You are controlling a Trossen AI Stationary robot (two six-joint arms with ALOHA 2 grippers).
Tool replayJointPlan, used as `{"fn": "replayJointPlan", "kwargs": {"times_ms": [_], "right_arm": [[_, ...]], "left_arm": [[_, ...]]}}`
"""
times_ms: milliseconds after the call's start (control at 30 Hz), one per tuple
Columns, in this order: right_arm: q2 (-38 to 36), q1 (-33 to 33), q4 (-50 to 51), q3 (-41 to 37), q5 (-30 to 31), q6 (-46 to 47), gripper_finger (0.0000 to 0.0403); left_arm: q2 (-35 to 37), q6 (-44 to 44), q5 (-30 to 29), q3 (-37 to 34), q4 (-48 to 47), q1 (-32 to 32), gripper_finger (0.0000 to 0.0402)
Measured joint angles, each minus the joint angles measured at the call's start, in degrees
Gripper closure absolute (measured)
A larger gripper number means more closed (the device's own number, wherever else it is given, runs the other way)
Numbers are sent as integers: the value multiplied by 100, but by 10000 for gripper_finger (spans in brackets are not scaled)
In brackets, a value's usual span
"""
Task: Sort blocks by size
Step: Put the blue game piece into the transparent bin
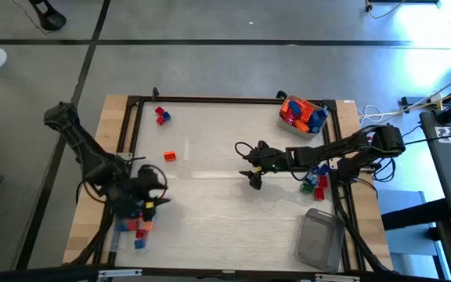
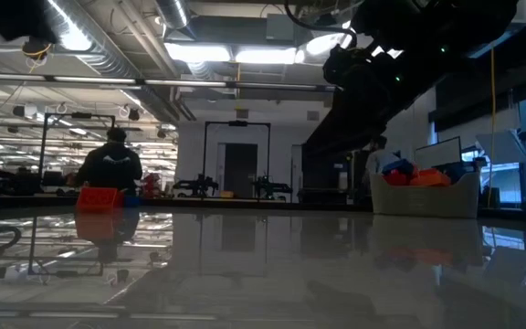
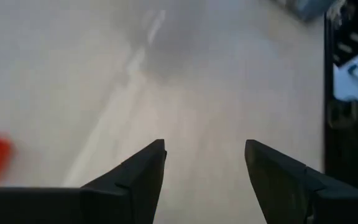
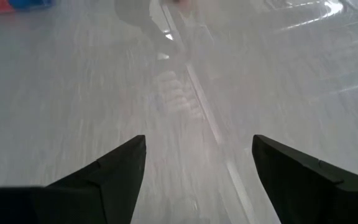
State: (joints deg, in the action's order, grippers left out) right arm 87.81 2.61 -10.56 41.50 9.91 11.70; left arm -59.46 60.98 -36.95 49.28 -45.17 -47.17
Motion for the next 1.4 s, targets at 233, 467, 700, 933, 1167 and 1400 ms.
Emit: {"fn": "replayJointPlan", "kwargs": {"times_ms": [233,467,700,933,1167,1400], "right_arm": [[0,0,-39,0,-3,1,109],[-184,2,1223,428,-49,-20,109],[-930,4,3870,1249,-26,172,109],[-1850,4,6070,1537,160,1455,109],[-2220,2,7974,1537,144,3358,109],[-2161,4,8009,984,-523,4270,111]], "left_arm": [[-126,-3245,-234,-136,2146,1394,192],[-276,-5366,920,-838,4709,2622,192],[-576,-6820,987,-1078,6398,3720,192],[-989,-7671,1881,-1073,7894,4602,192],[-1034,-7921,2067,-1073,7792,4960,192],[-985,-7979,2068,-1075,6744,4971,192]]}}
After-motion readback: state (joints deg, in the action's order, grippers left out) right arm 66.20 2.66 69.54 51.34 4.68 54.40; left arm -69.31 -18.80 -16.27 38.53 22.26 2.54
